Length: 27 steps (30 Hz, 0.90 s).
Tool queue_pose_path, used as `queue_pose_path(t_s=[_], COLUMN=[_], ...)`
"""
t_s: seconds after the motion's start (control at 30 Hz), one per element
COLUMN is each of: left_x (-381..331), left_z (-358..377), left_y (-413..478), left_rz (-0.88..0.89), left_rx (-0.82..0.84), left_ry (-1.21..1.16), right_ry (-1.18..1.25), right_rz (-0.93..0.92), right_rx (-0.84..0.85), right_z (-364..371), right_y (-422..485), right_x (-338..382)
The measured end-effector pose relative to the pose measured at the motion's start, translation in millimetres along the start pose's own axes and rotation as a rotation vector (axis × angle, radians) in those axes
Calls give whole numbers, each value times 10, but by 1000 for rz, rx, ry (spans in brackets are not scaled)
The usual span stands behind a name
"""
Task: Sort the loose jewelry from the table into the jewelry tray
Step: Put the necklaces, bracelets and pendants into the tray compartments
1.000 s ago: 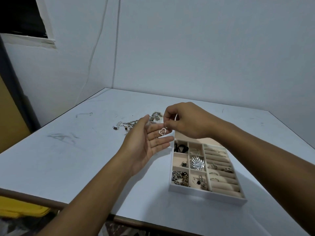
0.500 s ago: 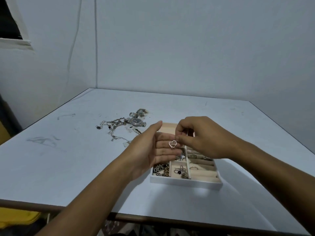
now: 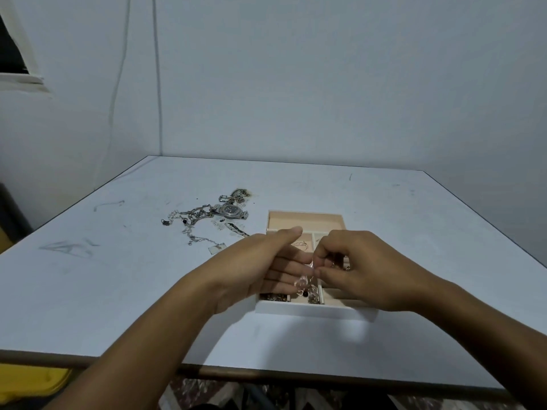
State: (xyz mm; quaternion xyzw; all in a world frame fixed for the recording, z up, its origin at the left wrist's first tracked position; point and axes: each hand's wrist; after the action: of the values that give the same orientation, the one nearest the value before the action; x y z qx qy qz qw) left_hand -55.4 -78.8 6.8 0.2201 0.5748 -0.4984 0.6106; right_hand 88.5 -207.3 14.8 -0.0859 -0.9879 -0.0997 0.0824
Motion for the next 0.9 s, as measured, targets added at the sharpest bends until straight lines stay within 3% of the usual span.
queue_pose_path(t_s=[0.17, 0.4, 0.63, 0.9], left_x=[-26, -46, 49, 126], left_z=[-58, -425, -1062, -1358], left_y=[-49, -172, -329, -384], left_rz=[29, 235, 439, 441], left_rx=[0, -202, -602, -673], left_ry=[44, 20, 289, 586], right_ry=[-1, 48, -115, -296], right_rz=[20, -1, -132, -86], right_rx=[22, 55, 78, 250], right_z=[30, 101, 361, 611], right_y=[-5, 329, 1084, 1699], right_x=[-28, 145, 580, 817])
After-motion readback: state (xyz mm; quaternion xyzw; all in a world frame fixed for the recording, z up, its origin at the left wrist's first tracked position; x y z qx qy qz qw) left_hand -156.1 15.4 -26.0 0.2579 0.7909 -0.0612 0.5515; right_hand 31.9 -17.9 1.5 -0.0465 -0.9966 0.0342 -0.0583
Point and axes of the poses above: each hand's wrist, its own y-axis towards the middle knuckle, its own z-axis out of the palm, x = y × z, and after that the axes turned 13 degrees about -y, right-handed
